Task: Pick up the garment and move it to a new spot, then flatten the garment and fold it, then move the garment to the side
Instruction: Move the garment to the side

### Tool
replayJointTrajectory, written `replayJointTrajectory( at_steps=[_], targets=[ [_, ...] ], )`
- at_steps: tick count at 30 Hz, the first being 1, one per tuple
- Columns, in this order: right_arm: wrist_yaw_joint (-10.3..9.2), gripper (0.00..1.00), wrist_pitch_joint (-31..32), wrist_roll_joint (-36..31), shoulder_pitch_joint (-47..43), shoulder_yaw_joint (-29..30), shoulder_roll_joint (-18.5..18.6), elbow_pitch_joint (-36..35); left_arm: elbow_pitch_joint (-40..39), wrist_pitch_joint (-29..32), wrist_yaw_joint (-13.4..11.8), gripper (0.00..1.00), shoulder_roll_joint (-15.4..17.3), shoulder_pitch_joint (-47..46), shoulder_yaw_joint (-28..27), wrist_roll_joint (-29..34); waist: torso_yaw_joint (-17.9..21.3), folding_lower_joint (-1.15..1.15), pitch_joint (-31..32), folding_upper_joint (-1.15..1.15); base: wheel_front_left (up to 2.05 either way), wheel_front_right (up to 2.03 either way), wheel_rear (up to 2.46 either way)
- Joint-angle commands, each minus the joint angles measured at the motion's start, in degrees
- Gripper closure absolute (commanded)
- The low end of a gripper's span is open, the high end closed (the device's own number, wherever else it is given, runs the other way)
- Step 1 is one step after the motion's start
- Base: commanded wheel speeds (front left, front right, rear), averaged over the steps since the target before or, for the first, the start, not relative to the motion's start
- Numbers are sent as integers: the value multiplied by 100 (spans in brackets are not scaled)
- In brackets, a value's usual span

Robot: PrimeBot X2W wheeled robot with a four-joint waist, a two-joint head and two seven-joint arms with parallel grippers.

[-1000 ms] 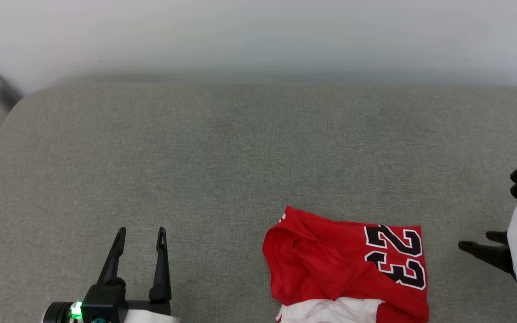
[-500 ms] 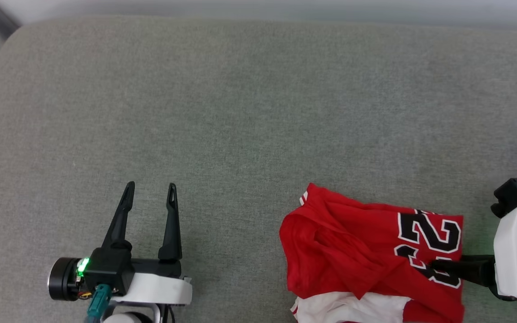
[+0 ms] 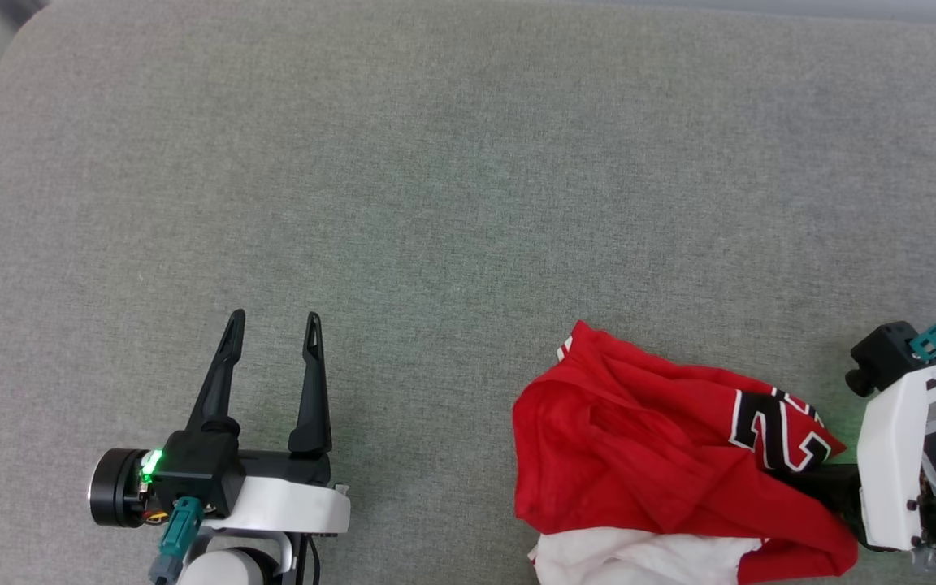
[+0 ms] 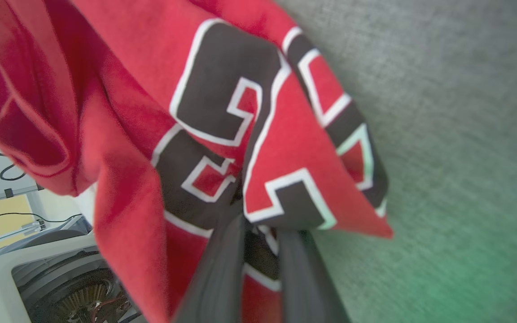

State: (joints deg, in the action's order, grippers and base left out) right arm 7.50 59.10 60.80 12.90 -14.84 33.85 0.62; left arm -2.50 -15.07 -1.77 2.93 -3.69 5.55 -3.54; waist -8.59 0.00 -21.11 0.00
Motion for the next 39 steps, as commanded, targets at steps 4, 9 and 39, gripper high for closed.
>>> replayJointTrajectory(
  at_steps=[4, 9, 39],
  targets=[
    [-4, 100, -297, 77, 137, -318, 77, -20, 64, -11, -10, 0, -7, 113, -42, 30, 111, 0, 214, 0, 0, 0, 0],
    [-3, 100, -614, 127, 388, -520, 344, -230, 86, -11, 1, 0, -6, 329, -114, 82, 432, 0, 546, 0, 0, 0, 0],
    [-4, 100, -1571, -1489, 2427, -726, 2204, 1073, -452, -11, 260, 0, 415, 166, -545, 382, 2500, 0, -480, 0, 0, 0, 0]
  ],
)
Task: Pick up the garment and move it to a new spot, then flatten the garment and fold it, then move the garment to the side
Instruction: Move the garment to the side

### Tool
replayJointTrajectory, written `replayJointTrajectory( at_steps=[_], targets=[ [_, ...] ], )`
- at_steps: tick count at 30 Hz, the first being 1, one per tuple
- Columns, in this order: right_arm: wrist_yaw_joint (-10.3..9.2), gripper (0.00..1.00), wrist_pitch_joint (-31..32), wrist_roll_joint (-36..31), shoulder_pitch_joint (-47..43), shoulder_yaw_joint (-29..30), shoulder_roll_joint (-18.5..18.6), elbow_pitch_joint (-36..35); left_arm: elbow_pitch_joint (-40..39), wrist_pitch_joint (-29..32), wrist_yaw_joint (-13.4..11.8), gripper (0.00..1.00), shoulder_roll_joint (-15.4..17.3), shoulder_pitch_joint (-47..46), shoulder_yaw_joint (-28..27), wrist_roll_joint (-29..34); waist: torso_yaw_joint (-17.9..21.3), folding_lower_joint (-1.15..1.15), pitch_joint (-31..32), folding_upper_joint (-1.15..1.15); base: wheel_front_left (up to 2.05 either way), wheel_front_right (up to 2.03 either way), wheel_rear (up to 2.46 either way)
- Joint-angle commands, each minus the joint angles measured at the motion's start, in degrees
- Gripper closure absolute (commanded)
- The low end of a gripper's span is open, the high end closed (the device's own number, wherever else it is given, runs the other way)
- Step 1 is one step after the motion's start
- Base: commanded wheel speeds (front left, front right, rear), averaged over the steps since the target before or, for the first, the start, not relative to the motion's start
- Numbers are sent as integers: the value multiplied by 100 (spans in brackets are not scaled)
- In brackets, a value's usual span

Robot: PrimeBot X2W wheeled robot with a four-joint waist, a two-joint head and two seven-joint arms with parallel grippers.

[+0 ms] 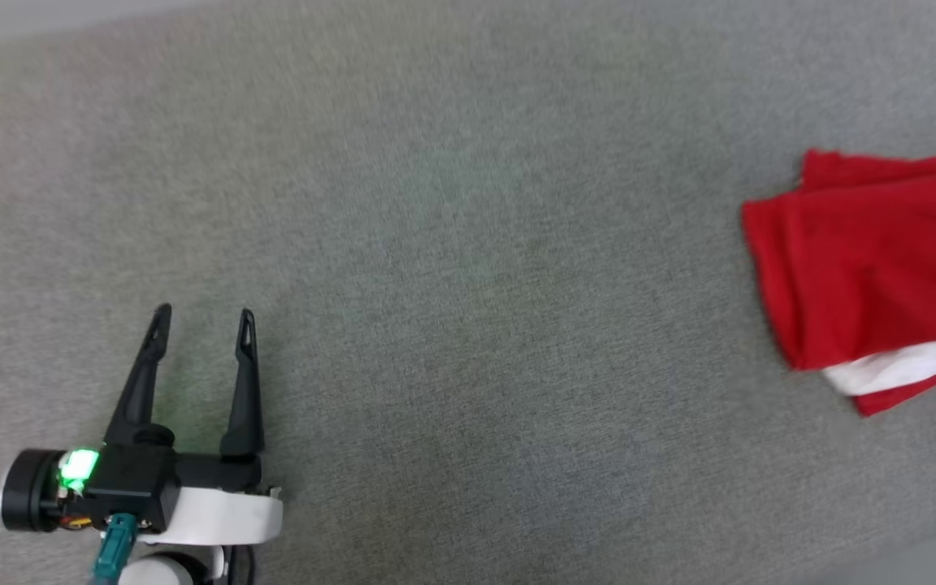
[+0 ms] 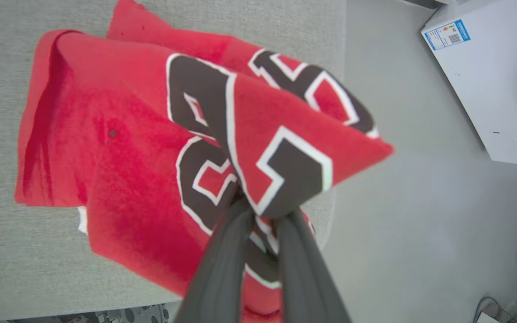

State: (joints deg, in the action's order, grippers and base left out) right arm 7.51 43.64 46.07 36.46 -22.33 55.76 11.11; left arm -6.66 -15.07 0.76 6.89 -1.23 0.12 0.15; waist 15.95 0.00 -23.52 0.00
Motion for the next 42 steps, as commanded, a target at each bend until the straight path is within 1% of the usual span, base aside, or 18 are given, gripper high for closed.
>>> replayJointTrajectory(
  at_steps=[1, 6, 12, 16, 19, 20, 21, 22, 25, 28, 30, 34, 38, 42],
  targets=[
    [-5, 100, -84, -100, 125, 72, 7, 197, -64, -11, 7, 0, 50, -104, -3, 15, 35, 0, -325, 0, 0, 0, 0],
    [-5, 100, -452, -469, 378, 438, -77, 1009, -242, -11, -10, 0, 142, -207, -15, 46, -44, 0, -689, 0, 0, 0, 0],
    [-5, 100, -850, -857, 655, 782, -129, 1818, -436, -11, -15, 0, 241, -281, 1, 42, -145, 0, -976, 0, 0, 0, 0],
    [-5, 100, -1115, -1077, 802, 787, -315, 2214, -512, -10, -40, 0, 255, -306, 30, 48, -179, 0, -1037, 0, 0, 0, 0],
    [-5, 100, -1315, -1204, 928, 814, -457, 2537, -498, -10, -65, 0, 230, -320, 63, 26, -201, 0, -949, 0, 0, 0, 0],
    [-6, 98, -1405, -1256, 989, 851, -493, 2666, -481, -10, -71, 0, 218, -323, 84, 21, -218, 0, -892, 0, 0, 0, 0],
    [-6, 21, -1499, -1332, 1036, 852, -525, 2762, -471, -11, -81, 0, 203, -322, 99, 15, -237, 0, -825, 0, 0, 0, 0],
    [-6, 0, -1588, -1443, 1072, 827, -546, 2872, -449, -11, -91, 0, 182, -316, 109, 1, -258, 0, -742, 0, 0, 0, 0],
    [-6, 0, -1789, -1646, 1128, 757, -594, 3139, -373, -11, -133, 0, 98, -251, 143, -49, -335, 0, -443, 0, 0, 0, 0],
    [-6, 0, -2151, -1979, 1200, 679, -475, 3306, -289, -11, -181, 0, 18, -129, 184, -96, -425, 0, -93, 0, 0, 0, 0],
    [-6, 0, -2569, -2242, 1267, 675, -448, 3352, -237, -11, -231, 0, -41, -45, 154, -144, -474, 0, 138, 0, 0, 0, 0],
    [-6, 0, -3606, -2842, 1421, 832, -577, 3456, -151, -11, -289, 0, -122, 153, 86, -200, -589, 0, 564, 0, 0, 0, 0],
    [-5, 0, -4673, -3438, 1524, 1163, -934, 3494, -75, -11, -327, 0, -173, 366, 24, -252, -705, 0, 918, 0, 0, 0, 0],
    [-6, 0, -5564, -3938, 1303, 1491, -1488, 3355, 9, -11, -345, 0, -223, 600, -42, -283, -817, 0, 1248, 0, 0, 0, 0]
  ],
)
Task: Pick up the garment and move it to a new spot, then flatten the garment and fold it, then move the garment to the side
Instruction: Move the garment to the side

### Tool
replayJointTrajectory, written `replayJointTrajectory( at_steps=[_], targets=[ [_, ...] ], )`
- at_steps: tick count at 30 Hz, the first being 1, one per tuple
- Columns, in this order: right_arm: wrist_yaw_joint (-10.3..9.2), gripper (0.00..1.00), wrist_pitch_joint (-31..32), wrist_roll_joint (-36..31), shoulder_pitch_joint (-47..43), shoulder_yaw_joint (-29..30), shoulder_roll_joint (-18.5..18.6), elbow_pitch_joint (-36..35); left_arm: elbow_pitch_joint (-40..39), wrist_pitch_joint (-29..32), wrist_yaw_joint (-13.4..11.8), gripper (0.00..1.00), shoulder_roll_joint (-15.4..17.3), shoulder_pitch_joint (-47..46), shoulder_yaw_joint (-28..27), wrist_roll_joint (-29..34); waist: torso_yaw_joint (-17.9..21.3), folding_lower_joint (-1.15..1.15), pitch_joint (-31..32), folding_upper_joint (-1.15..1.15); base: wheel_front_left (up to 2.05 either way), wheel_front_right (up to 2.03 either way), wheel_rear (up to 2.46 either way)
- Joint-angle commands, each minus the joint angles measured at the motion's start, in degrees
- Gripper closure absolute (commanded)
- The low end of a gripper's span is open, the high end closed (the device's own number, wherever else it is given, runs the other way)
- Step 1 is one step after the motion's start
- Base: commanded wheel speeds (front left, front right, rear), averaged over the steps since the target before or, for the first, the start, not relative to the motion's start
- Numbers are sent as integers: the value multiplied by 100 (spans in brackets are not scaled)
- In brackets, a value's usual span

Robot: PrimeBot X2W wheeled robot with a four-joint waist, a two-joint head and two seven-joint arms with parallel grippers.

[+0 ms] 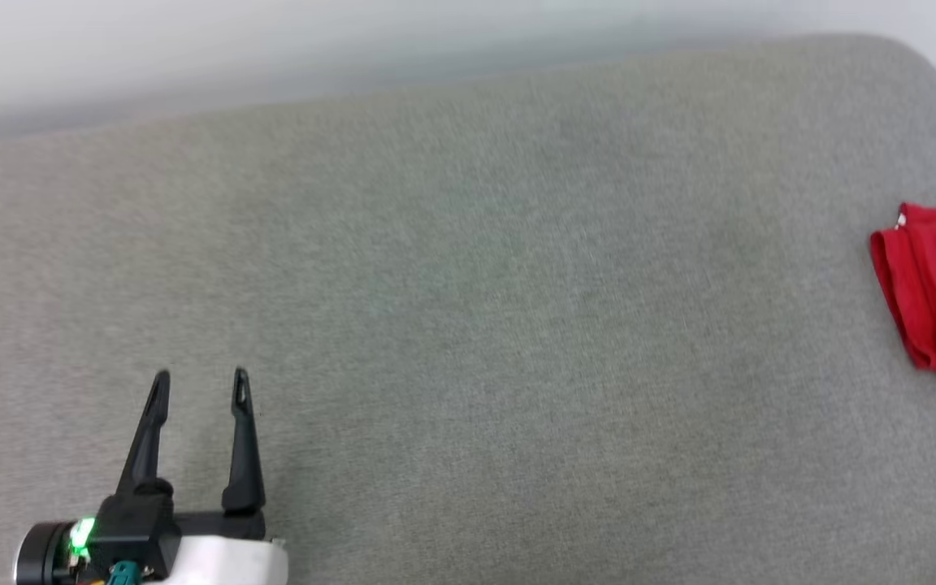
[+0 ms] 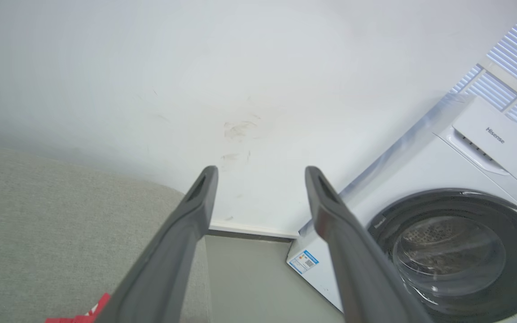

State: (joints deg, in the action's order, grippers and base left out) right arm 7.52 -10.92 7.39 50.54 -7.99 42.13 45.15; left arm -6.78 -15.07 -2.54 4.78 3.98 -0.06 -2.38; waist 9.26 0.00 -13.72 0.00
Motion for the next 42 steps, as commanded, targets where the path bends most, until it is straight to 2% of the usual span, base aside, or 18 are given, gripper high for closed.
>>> replayJointTrajectory(
  at_steps=[1, 5, 11, 19, 29, 42],
  targets=[
    [-7, 0, -219, -183, -195, 130, -289, -118, 39, -11, -31, 0, -25, 133, -59, -41, -172, 0, 346, 0, 0, 0, 0],
    [-6, 0, -416, -401, -661, 535, -1024, -636, 146, -11, 2, 0, -61, 306, -121, -61, -300, 0, 638, 0, 0, 0, 0],
    [-7, 0, -424, -389, -1859, 887, -2077, -2068, 309, -11, 41, 0, -106, 498, -109, -95, -450, 0, 967, 0, 0, 0, 0],
    [-6, 0, -424, -244, -3456, 1121, -3072, -3326, 539, -11, 85, 0, -157, 646, 27, -125, -616, 0, 1253, 0, 0, 0, 0],
    [-6, 0, -424, 19, -4697, 1075, -3609, -3819, 616, -11, 98, 0, -180, 723, 51, -160, -768, 0, 1385, 0, 0, 0, 0],
    [-6, 0, -425, 89, -5840, 1068, -3911, -4439, 713, -11, 68, 0, -193, 821, 184, -205, -997, 0, 1568, 0, 0, 0, 0]
  ],
)
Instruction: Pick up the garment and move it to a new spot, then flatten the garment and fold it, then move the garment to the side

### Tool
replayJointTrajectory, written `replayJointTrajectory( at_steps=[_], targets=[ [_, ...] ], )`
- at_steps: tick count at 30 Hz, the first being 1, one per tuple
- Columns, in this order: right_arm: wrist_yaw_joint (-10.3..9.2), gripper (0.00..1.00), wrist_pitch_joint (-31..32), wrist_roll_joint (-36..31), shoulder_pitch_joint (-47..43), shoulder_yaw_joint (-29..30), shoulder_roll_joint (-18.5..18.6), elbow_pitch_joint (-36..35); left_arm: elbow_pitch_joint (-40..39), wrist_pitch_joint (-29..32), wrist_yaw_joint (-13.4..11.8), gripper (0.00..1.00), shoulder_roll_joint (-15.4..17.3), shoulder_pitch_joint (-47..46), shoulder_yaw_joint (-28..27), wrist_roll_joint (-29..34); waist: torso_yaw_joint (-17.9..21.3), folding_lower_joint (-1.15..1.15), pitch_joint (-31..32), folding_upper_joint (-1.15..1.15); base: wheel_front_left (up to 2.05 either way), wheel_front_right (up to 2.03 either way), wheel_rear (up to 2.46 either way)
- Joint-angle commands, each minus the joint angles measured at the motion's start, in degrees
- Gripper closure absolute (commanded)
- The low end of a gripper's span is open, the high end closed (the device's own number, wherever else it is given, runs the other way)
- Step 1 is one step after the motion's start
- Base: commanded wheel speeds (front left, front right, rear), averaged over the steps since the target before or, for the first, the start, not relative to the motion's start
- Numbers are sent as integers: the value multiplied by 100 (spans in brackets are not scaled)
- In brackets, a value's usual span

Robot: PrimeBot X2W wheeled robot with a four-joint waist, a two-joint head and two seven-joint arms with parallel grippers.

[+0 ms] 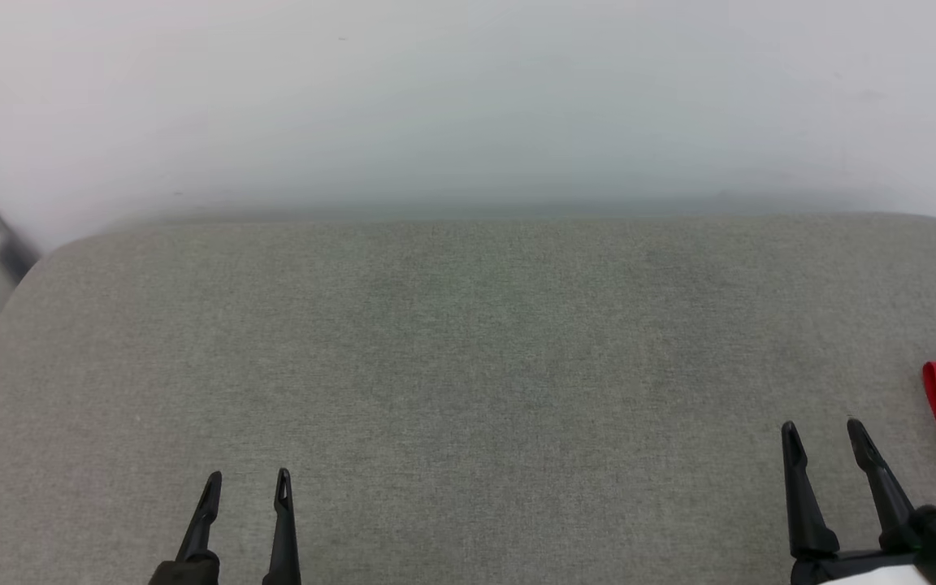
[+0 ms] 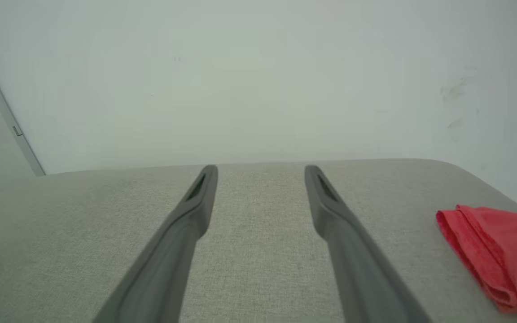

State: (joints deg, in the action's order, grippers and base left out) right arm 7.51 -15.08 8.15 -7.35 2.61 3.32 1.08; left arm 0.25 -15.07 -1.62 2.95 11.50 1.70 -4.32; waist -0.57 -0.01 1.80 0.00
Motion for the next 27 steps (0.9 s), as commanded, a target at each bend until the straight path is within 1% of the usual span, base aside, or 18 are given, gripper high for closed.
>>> replayJointTrajectory(
  at_steps=[1, 9, 22, 23, 27],
  targets=[
    [-5, 0, -8, 24, -116, 19, -40, -75, 14, -11, -30, 0, -10, 81, 27, -23, -30, 1, 33, 0, 0, 0, 0],
    [-5, 0, -9, 162, -496, 86, -57, -242, -8, -11, -27, 0, -9, 152, 81, -47, -110, 1, 133, 0, 0, 0, 0],
    [-5, 0, -9, 287, -656, 81, -58, -353, 2, -11, -7, 0, -10, 198, 63, -28, -133, 1, 133, 0, 0, 0, 0],
    [0, 100, 0, 292, -585, 75, -32, -296, 16, 0, 8, 100, -2, 129, 76, -44, -134, 1, 133, 0, 0, 0, 0],
    [1, 100, 31, 367, -580, 49, -32, -110, 206, 17, 15, 100, -2, 127, 103, -120, -133, 1, 131, 0, 0, 0, 0]
  ],
)
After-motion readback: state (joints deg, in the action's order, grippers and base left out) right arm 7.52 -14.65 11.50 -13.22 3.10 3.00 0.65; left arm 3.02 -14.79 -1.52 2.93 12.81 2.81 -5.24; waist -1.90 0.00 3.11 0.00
